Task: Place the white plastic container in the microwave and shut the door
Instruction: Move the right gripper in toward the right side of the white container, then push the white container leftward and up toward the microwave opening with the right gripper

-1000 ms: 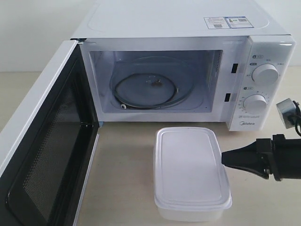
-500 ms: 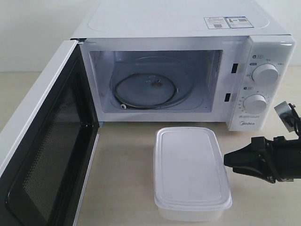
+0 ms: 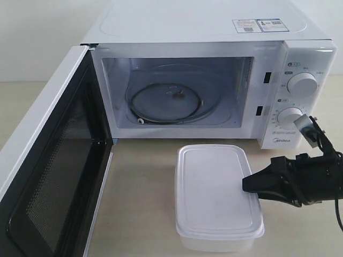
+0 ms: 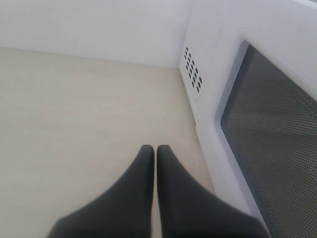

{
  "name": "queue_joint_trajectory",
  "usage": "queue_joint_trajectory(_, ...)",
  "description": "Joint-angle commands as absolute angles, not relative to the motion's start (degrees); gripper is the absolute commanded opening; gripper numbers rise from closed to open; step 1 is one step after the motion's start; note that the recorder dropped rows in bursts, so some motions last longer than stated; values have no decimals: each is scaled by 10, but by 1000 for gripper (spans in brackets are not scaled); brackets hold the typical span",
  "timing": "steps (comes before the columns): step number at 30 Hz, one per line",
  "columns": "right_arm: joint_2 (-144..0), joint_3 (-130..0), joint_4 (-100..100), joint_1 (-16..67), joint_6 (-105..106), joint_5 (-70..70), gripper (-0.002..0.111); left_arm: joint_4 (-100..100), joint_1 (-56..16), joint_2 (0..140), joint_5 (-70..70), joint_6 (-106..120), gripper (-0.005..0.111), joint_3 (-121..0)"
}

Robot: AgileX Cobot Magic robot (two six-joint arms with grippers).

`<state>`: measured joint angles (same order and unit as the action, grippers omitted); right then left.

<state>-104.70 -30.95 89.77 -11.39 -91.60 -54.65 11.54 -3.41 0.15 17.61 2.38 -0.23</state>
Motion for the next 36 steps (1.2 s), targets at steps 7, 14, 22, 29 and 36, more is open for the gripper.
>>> queue_joint_trajectory(7,-1046,-314,931,-113,-948,-545,42,115,-32,0,176,19,4,0)
queue_joint_trajectory(14,-1046,-314,947,-113,-967,-545,42,115,-32,0,176,19,4,0)
queue_joint_trajectory(22,-1046,-314,955,-113,-965,-545,0,115,-32,0,176,19,4,0)
queue_joint_trajectory(29,-1046,-314,955,-113,-953,-547,0,115,-32,0,176,19,4,0)
queue_joint_trajectory(36,-1046,-314,919,-113,-925,-635,0,115,-32,0,176,19,4,0)
